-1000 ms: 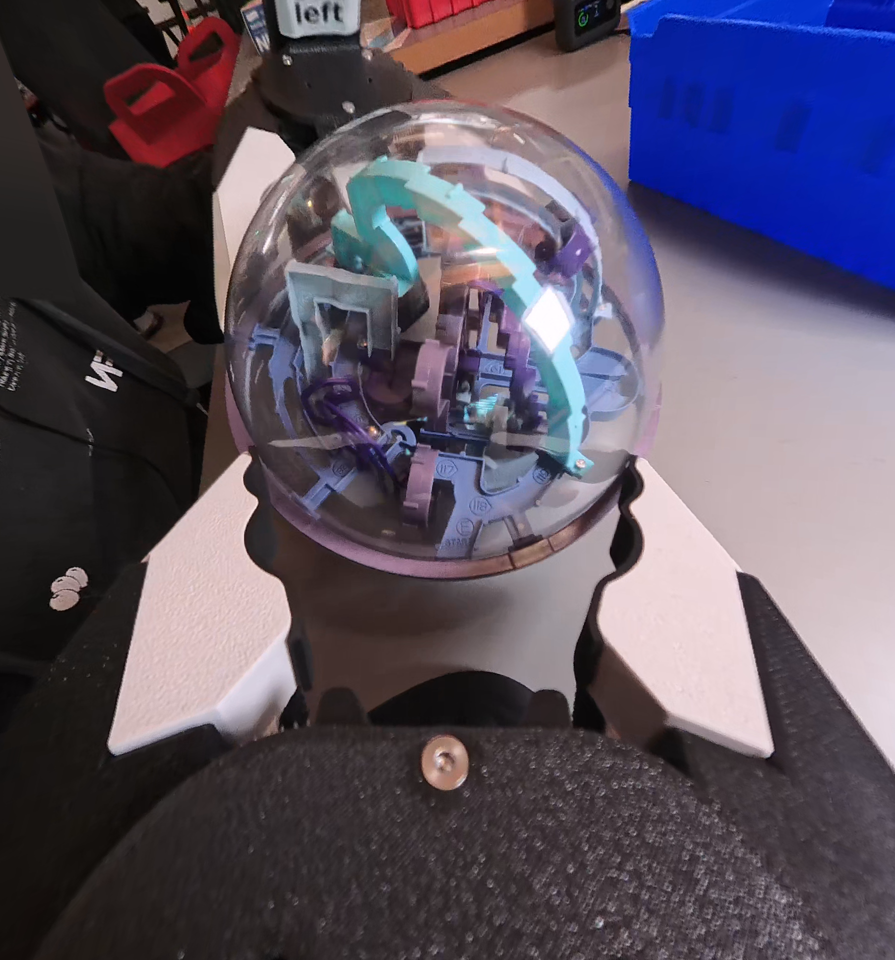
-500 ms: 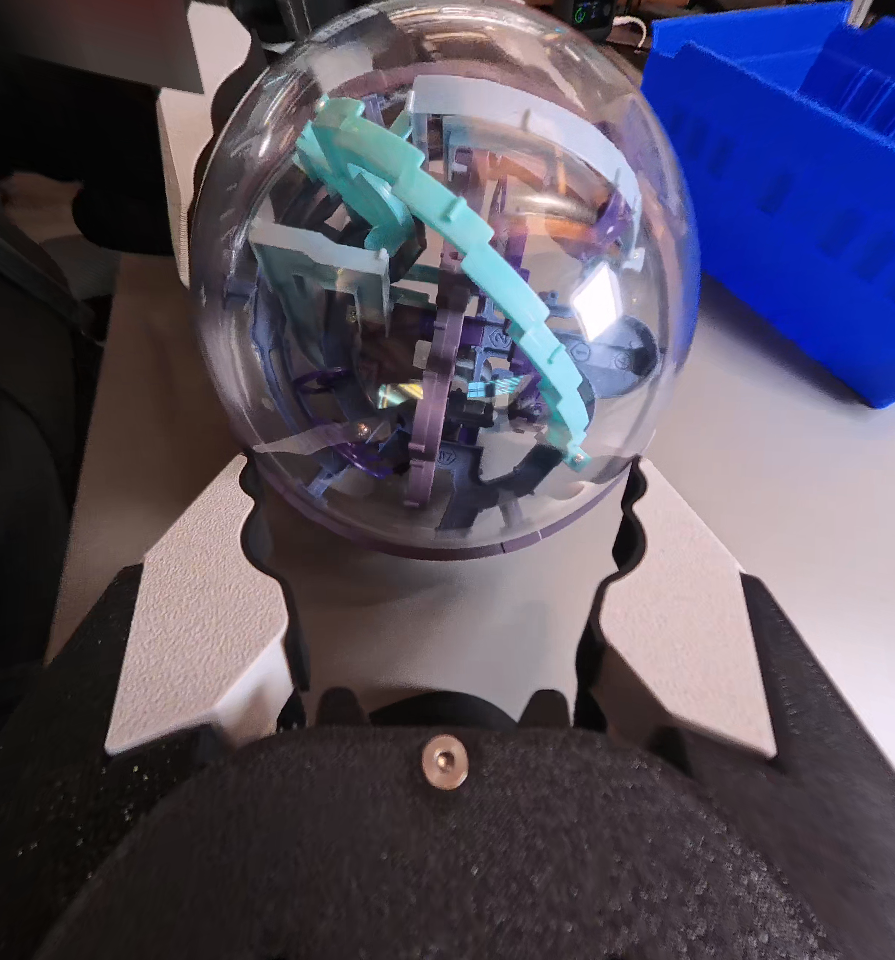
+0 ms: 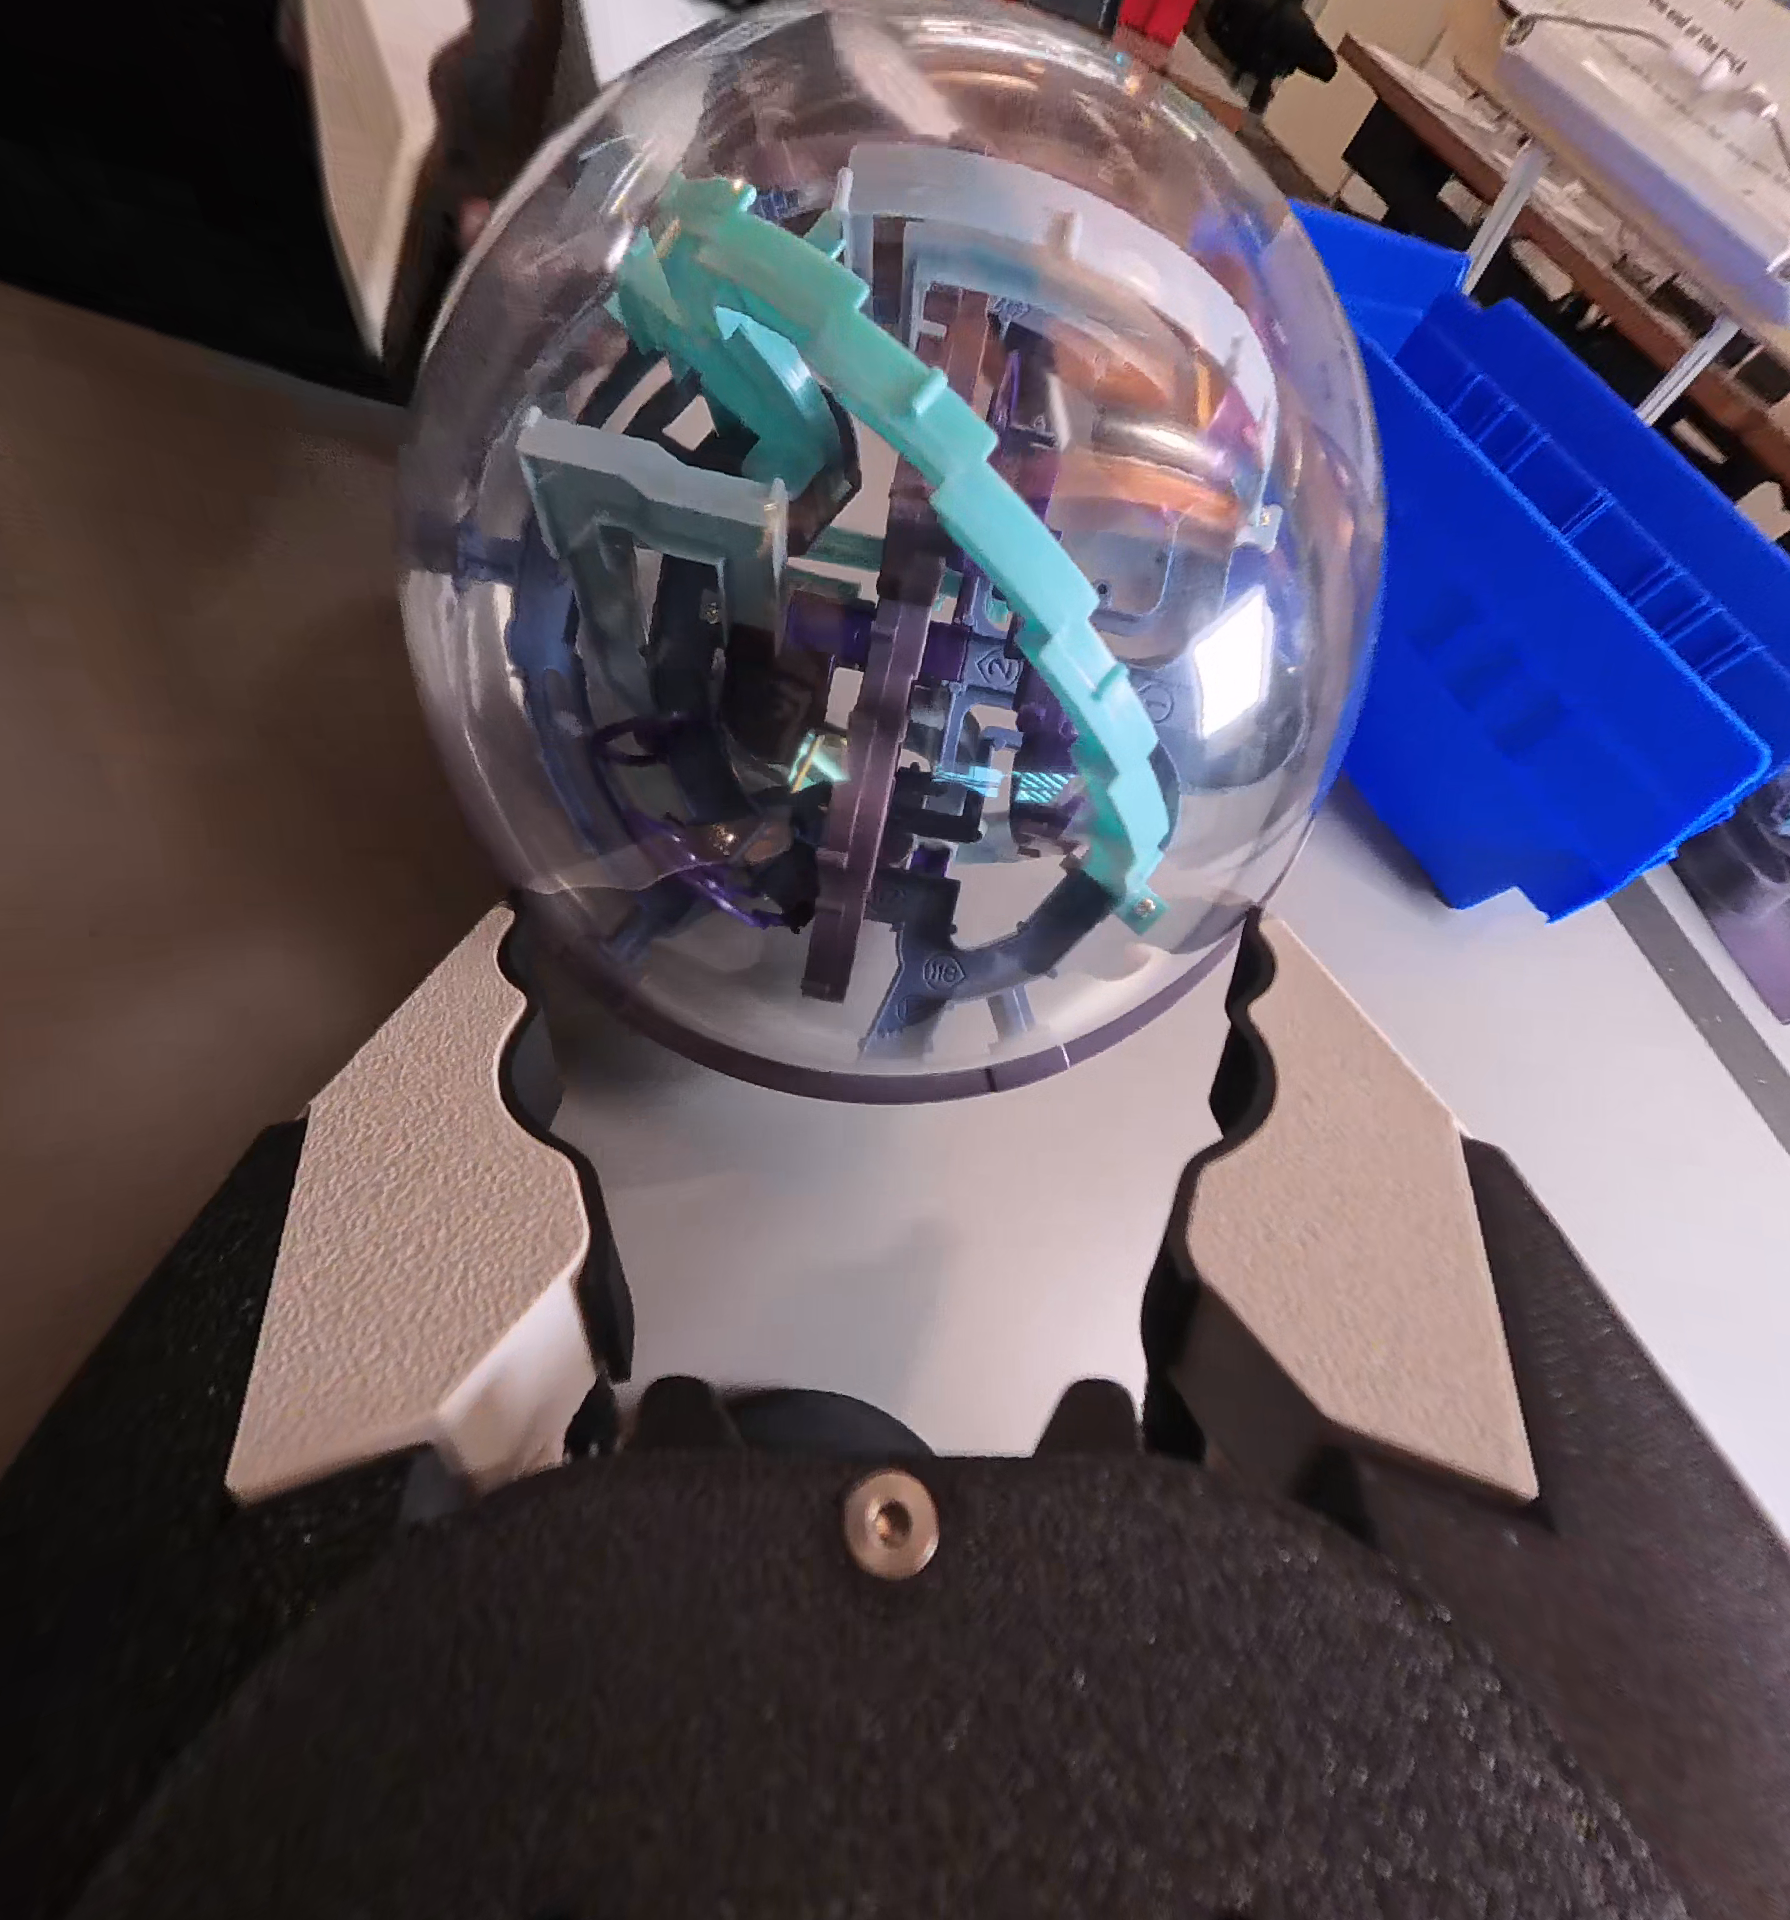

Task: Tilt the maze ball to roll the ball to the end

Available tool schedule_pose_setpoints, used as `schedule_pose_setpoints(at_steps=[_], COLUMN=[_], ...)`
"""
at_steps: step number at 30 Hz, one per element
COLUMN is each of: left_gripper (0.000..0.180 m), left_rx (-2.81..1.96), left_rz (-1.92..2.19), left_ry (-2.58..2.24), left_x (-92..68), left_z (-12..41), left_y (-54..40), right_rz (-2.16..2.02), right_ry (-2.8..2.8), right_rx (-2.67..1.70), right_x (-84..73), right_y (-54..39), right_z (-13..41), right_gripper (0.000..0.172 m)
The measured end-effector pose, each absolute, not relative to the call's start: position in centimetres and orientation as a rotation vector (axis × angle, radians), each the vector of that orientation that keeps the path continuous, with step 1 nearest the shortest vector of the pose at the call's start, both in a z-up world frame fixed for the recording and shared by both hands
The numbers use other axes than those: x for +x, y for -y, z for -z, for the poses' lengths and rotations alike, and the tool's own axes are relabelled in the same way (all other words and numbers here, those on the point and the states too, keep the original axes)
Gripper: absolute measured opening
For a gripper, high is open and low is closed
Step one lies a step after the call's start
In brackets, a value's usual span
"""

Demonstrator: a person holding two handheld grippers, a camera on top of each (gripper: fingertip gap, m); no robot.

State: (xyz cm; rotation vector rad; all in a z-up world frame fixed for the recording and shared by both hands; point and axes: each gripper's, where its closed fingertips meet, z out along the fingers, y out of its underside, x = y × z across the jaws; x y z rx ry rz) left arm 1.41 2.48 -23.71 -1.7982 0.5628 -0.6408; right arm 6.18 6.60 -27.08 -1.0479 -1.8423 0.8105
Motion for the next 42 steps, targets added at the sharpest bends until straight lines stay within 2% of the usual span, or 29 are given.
schedule_pose_setpoints(at_steps=[3, 8, 12, 17, 18, 25, 42], left_gripper=[0.141, 0.145, 0.151, 0.151, 0.151, 0.151, 0.15], left_rx=[-1.811, -1.906, -1.963, -1.99, -1.986, -1.836, -1.652], left_rz=[0.832, 0.882, 0.932, 0.912, 0.871, 0.63, 0.321], left_ry=[-0.407, -0.274, -0.17, -0.251, -0.297, -0.55, -0.864], left_x=[2.1, 2.4, 2.7, 3.2, 3.3, 2.6, 0.5], left_z=[23.4, 24.4, 24.9, 25.8, 26.0, 23.8, 11.8], left_y=[-2.1, -1.9, -1.8, -2.2, -2.2, -2.9, -5.7], right_rz=[-0.851, -1.28, -1.543, -1.835, -1.863, -1.647, -1.594], right_ry=[1.838, 1.816, 1.793, 1.901, 1.93, 1.998, 1.668], right_rx=[-1.036, -1.241, -1.489, -1.629, -1.602, -1.389, -0.982], right_x=[6.5, 8.9, 8.6, 7.1, 7.1, 6.3, 2.7], right_y=[-6.0, -6.2, -8.0, -5.7, -5.1, -4.5, -7.2], right_z=[26.8, 24.7, 25.2, 26.5, 26.4, 26.3, 14.8], right_gripper=[0.126, 0.133, 0.133, 0.123, 0.115, 0.123, 0.13])
